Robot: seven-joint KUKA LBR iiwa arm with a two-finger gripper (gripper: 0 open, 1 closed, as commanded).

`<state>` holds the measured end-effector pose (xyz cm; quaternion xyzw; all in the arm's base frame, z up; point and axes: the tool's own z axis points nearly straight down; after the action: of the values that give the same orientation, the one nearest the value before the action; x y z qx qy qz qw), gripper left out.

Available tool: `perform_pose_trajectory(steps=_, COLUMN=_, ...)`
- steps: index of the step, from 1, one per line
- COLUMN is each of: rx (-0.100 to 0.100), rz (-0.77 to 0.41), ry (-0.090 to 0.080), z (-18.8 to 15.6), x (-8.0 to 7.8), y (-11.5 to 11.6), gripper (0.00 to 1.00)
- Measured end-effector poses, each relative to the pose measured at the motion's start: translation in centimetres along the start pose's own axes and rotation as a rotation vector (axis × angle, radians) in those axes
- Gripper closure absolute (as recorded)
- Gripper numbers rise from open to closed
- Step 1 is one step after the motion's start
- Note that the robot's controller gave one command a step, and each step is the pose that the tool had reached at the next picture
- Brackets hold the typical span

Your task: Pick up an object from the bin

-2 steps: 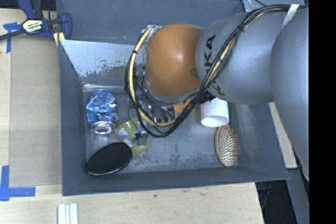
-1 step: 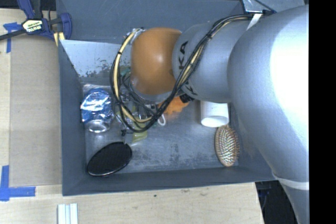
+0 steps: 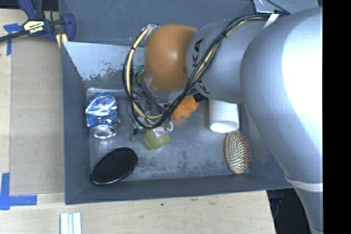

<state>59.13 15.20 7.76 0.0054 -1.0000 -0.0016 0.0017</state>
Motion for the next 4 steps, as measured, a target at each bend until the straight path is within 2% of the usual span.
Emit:
perform_pose_trajectory(steps=1, rx=-0.002, rz=0.024, ry=-0.006, z=0.7, x=-2.3, y=0.8, gripper=0.00)
perform_pose_trajectory(steps=2, rx=-0.002, rz=0.178, ry=-0.009, z=-2.9, x=-0.5, y=-4.6, gripper=0.00)
perform_pose_trajectory(steps=3, rx=0.002, rz=-0.174, ry=-0.012, z=-3.9, x=-0.8, y=-9.5, gripper=0.00)
perform_pose_trajectory(steps=4, rx=0.000, rz=-0.174, ry=-0.011, z=-3.8, x=-0.7, y=-9.3, gripper=0.00)
